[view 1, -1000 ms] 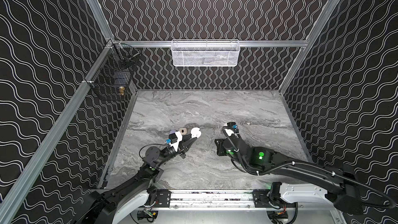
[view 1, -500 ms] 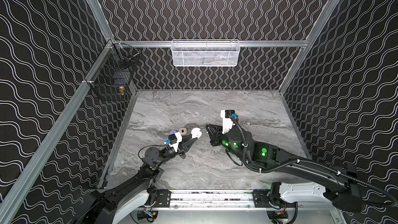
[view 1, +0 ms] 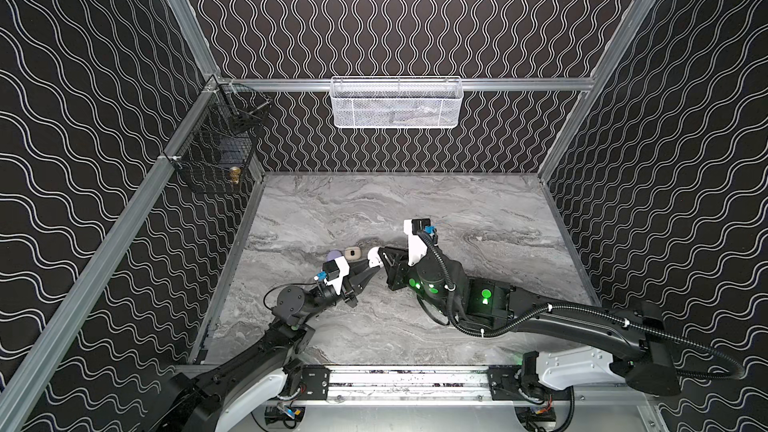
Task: Insert the wireless bluetooth earbuds into the charging case
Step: 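Carry the earbud with the right gripper over the open case in the left gripper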
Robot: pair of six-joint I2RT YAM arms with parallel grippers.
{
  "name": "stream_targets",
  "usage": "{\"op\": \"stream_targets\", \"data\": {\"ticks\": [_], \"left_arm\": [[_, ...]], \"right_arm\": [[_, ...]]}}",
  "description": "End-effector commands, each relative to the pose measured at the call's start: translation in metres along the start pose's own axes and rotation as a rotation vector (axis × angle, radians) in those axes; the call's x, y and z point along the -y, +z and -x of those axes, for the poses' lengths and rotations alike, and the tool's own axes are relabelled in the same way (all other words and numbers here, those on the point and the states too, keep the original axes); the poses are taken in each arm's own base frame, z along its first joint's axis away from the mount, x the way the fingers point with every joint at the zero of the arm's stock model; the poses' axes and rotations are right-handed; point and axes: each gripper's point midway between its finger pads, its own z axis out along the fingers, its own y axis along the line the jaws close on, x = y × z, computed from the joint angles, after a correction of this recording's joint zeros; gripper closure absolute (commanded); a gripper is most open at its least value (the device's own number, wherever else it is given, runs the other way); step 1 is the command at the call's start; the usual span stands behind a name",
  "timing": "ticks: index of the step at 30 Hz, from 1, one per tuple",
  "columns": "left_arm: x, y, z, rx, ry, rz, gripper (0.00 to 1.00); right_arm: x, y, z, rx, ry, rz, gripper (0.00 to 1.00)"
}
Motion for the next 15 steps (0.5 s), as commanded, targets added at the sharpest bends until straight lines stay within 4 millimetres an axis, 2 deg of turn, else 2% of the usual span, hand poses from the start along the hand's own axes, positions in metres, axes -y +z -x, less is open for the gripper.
{"op": "stream_targets", "data": {"ticks": [1, 15], "left_arm": [[0.0006, -0.0001, 0.0036, 0.013, 0.014, -0.002, 1.00], [0.0016, 0.0003, 0.0048, 0.016, 0.013, -0.005, 1.00]], "right_arm": [[0.0004, 0.0027, 0.0084, 0.052, 0.014, -0.013, 0.92], [0.0037, 0.0100, 0.0047, 0.078, -0.005, -0.029, 0.92]]}}
